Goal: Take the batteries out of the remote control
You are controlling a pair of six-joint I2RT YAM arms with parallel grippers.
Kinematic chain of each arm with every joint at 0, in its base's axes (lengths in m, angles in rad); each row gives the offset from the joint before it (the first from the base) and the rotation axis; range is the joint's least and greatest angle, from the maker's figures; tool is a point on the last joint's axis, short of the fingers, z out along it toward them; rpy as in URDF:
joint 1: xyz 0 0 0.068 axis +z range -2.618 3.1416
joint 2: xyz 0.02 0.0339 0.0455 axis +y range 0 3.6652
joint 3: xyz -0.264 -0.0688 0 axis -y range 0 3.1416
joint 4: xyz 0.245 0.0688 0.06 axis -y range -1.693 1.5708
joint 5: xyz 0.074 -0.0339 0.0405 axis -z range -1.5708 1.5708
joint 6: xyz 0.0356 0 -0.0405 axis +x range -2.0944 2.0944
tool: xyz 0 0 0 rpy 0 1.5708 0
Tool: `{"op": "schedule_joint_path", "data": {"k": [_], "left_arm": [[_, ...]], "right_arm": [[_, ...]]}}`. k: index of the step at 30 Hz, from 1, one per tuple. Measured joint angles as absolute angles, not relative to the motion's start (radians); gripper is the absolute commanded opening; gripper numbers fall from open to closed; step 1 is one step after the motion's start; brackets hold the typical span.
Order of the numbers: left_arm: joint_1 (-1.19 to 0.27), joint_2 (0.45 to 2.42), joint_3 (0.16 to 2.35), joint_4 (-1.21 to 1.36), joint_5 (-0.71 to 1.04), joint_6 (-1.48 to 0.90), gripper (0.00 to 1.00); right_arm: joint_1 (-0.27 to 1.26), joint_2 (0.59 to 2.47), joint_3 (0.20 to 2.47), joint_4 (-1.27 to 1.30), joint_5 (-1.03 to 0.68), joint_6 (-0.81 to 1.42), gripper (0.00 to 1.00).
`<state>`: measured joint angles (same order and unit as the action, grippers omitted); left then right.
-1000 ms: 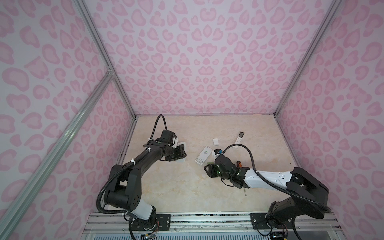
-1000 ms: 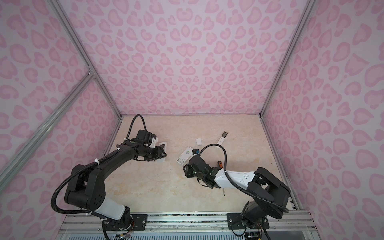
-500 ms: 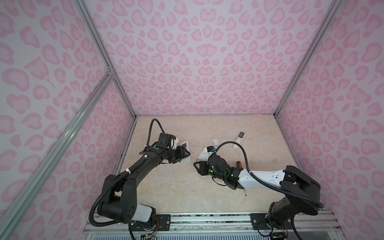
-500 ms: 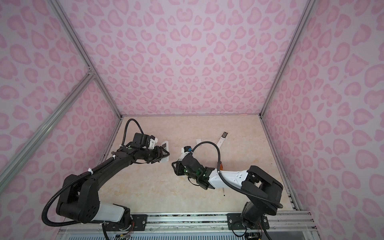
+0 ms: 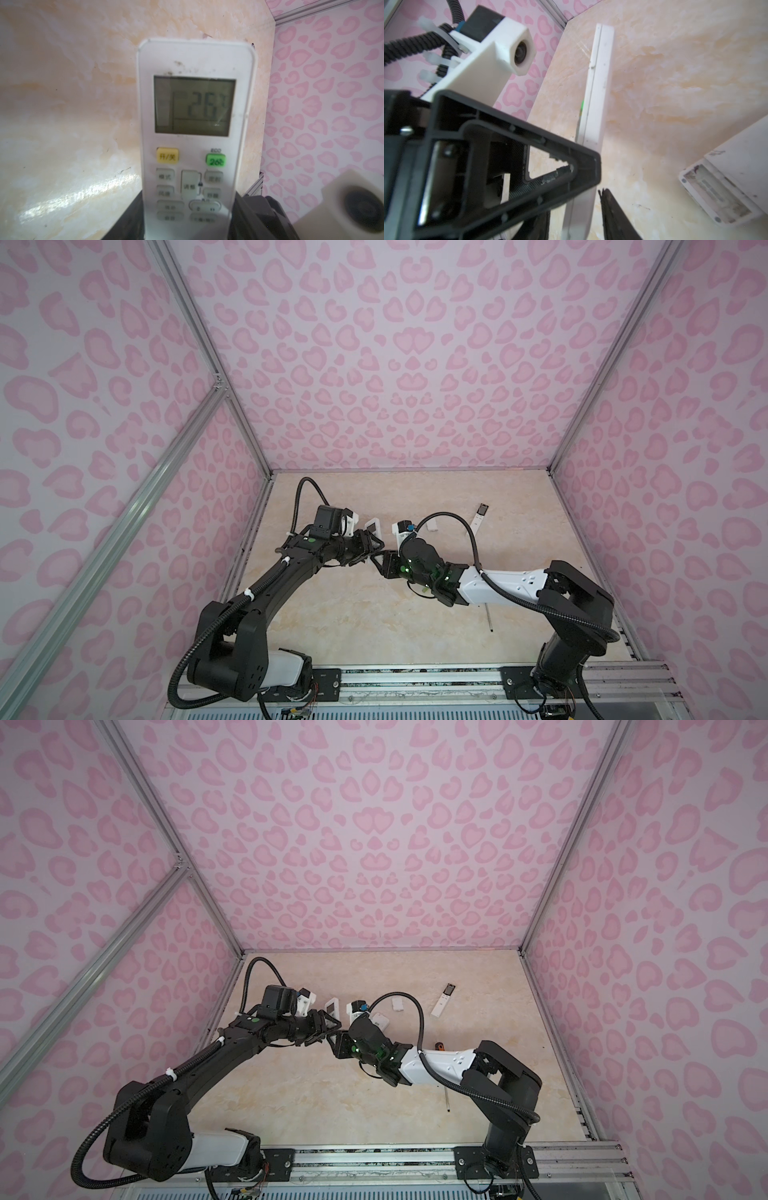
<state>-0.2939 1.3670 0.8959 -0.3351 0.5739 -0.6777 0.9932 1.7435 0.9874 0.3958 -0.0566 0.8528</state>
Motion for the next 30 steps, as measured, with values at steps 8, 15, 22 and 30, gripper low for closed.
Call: {"op": "schedule_joint_path", "data": {"k": [8,15,22,30], "left_arm": [[-0.294,1.345,0.883,-0.321,0.568,-0.679,0.44],[-0.296,1.318,0.870,-0.321,0.558,-0.679,0.54],[-0.297,1.282,0.879,-0.345,0.549,-0.658,0.79],[-0.231,1.206,0.976,-0.436,0.531,-0.600,0.83]], "right_arm": [[0.992,1.760,0.999,0.395,-0.056,0.864,0.08],[0.994,1.748,0.977,0.419,-0.056,0.863,0.00],[0.994,1.728,0.970,0.420,-0.043,0.847,0.00],[0.994,1.658,0.970,0.347,0.025,0.756,0.00]]}}
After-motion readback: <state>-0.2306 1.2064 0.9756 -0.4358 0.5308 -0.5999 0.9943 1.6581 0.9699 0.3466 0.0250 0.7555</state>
